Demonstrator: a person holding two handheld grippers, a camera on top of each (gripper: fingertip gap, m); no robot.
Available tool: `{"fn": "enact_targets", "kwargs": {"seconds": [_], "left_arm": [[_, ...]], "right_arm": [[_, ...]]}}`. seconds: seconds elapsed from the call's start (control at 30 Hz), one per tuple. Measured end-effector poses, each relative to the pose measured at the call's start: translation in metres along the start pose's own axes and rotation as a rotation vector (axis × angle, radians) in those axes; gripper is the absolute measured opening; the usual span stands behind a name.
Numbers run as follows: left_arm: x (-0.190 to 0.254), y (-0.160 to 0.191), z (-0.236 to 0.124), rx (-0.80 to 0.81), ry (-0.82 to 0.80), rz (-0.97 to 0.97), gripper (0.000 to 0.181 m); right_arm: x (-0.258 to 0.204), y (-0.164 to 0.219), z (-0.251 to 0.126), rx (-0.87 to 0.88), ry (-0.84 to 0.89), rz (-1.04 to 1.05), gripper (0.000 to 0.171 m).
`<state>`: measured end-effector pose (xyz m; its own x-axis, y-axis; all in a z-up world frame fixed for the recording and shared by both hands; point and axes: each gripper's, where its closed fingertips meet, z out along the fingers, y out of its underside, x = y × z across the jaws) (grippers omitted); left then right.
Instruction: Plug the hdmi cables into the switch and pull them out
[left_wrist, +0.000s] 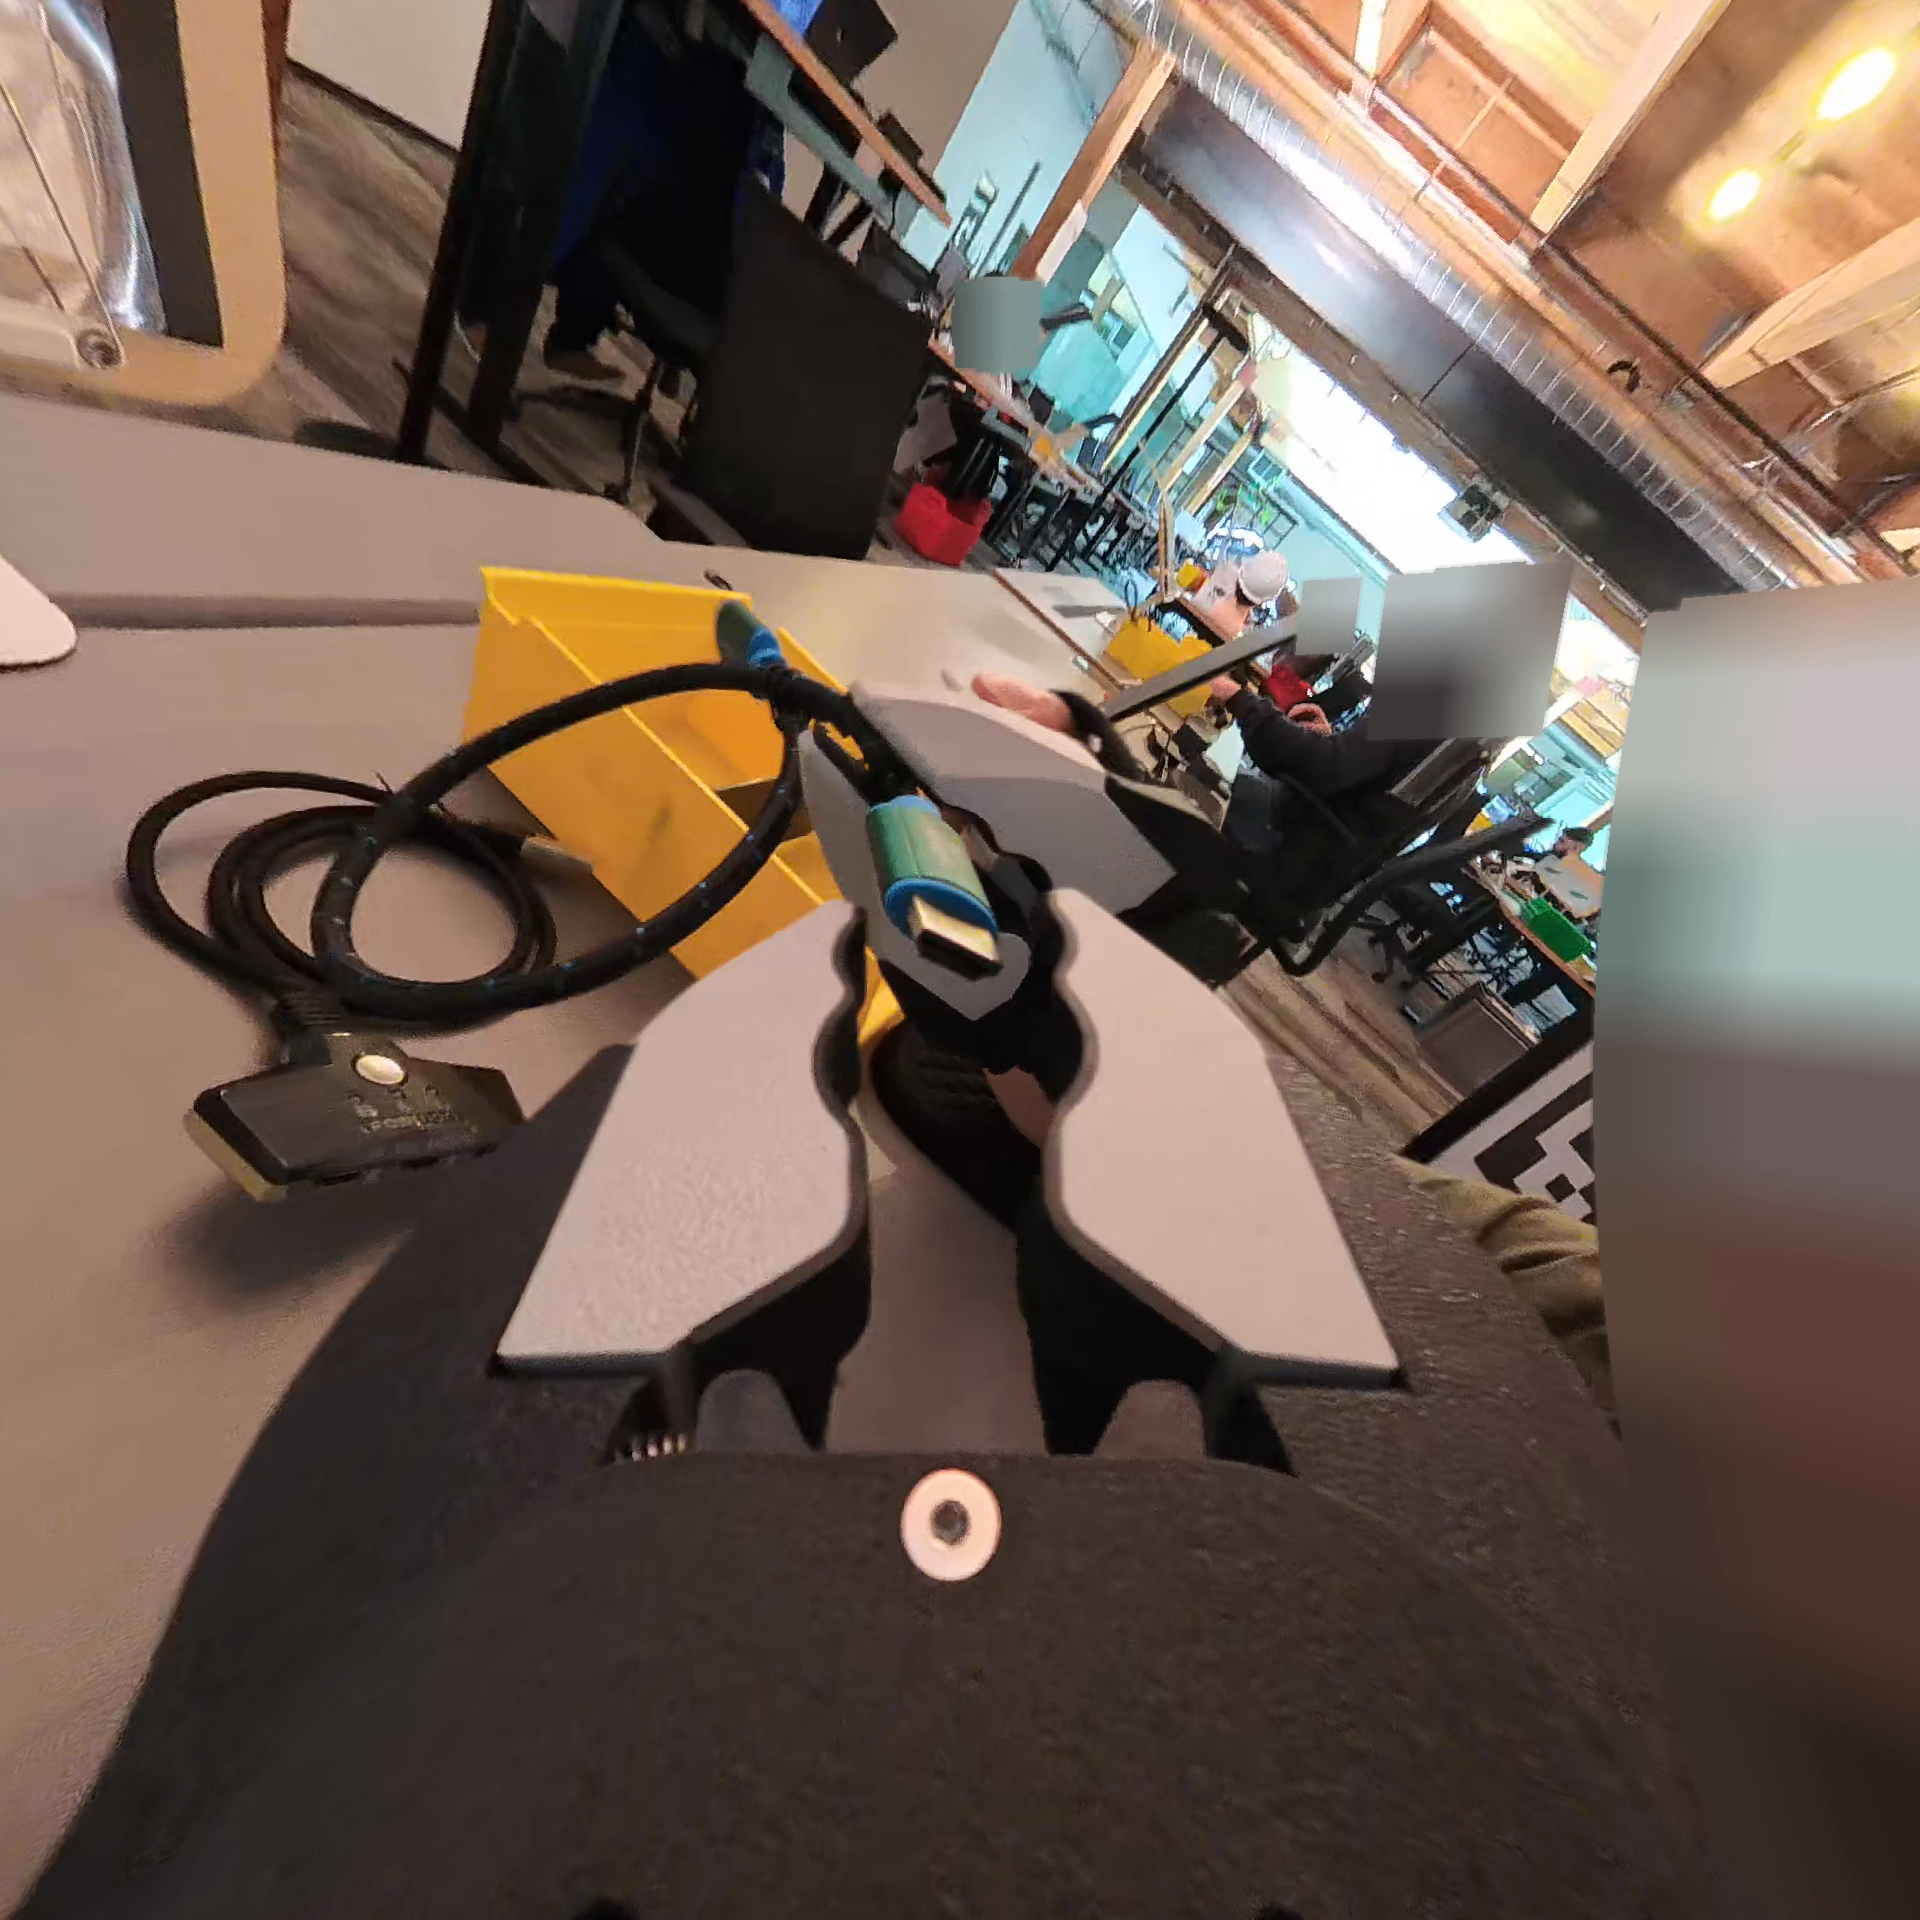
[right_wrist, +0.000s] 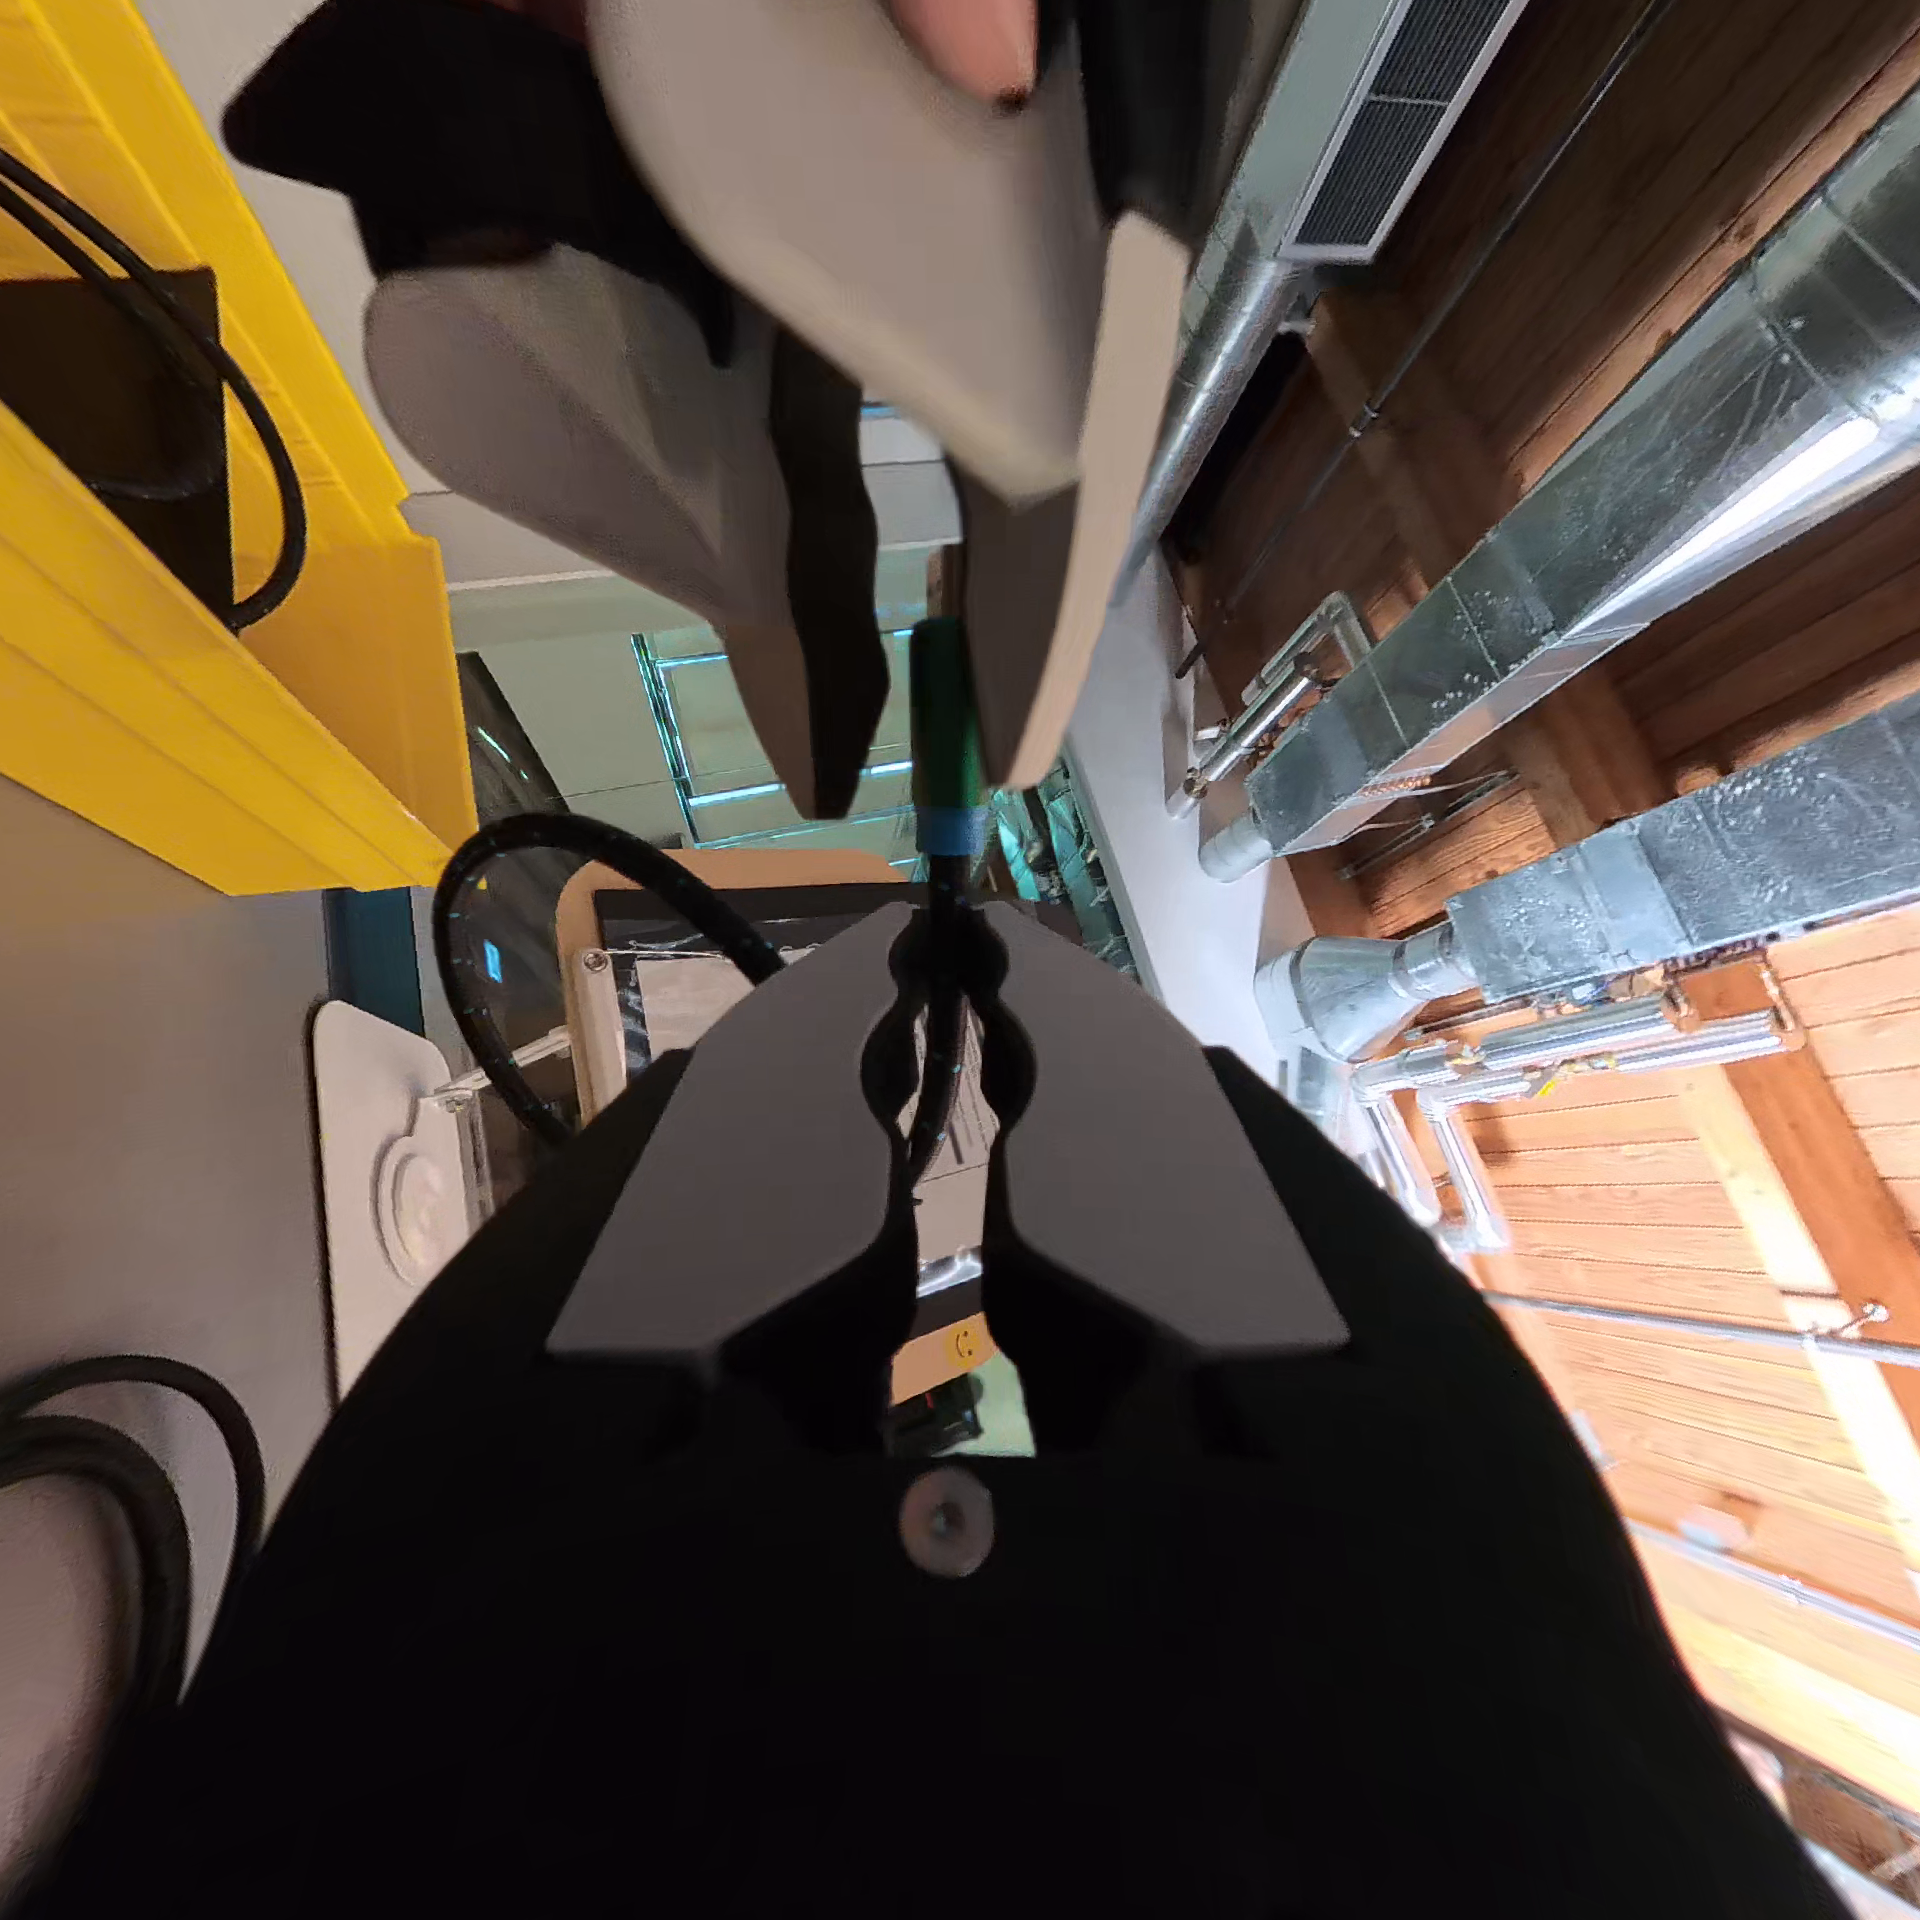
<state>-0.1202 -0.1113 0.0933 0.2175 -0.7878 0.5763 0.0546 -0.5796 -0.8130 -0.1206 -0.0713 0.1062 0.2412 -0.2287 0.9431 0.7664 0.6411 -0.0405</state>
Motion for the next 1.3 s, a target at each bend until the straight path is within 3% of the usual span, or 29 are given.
{"fn": "enact_targets", "kwargs": {"seconds": [0.1, 0.33, 0.53, 0.7, 0.87, 0.97, 1.03, 1.13, 1.2, 1.3], "left_arm": [[-0.007, -0.004, -0.002, 0.039, 0.013, -0.016, 0.017], [-0.015, -0.005, -0.005, 0.070, 0.085, -0.095, 0.017], [-0.016, -0.008, -0.006, 0.081, 0.092, -0.048, 0.015], [-0.011, -0.025, -0.018, 0.140, 0.138, -0.011, 0.012], [-0.010, -0.045, -0.029, 0.203, 0.134, 0.015, 0.011], [-0.010, -0.047, -0.024, 0.214, 0.095, 0.030, 0.011], [-0.014, -0.044, -0.018, 0.198, 0.041, 0.065, 0.011], [-0.018, -0.045, -0.015, 0.194, 0.031, 0.038, 0.011], [-0.022, -0.048, -0.016, 0.201, 0.035, 0.012, 0.011], [-0.032, -0.053, -0.020, 0.232, -0.007, 0.003, 0.012]], "right_arm": [[-0.004, -0.004, -0.001, 0.023, 0.009, -0.048, 0.007], [-0.012, -0.006, -0.001, 0.046, 0.010, -0.091, 0.008], [-0.012, -0.006, 0.000, 0.080, 0.019, -0.037, 0.008], [0.004, -0.023, -0.011, 0.242, -0.119, 0.353, 0.018], [0.000, -0.073, -0.038, 0.549, -0.507, 0.866, 0.005], [-0.020, -0.088, -0.027, 0.526, -0.639, 1.160, 0.014], [-0.032, -0.090, -0.019, 0.457, -0.611, 1.154, 0.014], [-0.027, -0.095, -0.025, 0.452, -0.437, 0.947, 0.001], [-0.019, -0.096, -0.024, 0.399, -0.329, 0.825, 0.001], [-0.012, -0.081, -0.013, 0.208, -0.247, 0.837, 0.010]]}}
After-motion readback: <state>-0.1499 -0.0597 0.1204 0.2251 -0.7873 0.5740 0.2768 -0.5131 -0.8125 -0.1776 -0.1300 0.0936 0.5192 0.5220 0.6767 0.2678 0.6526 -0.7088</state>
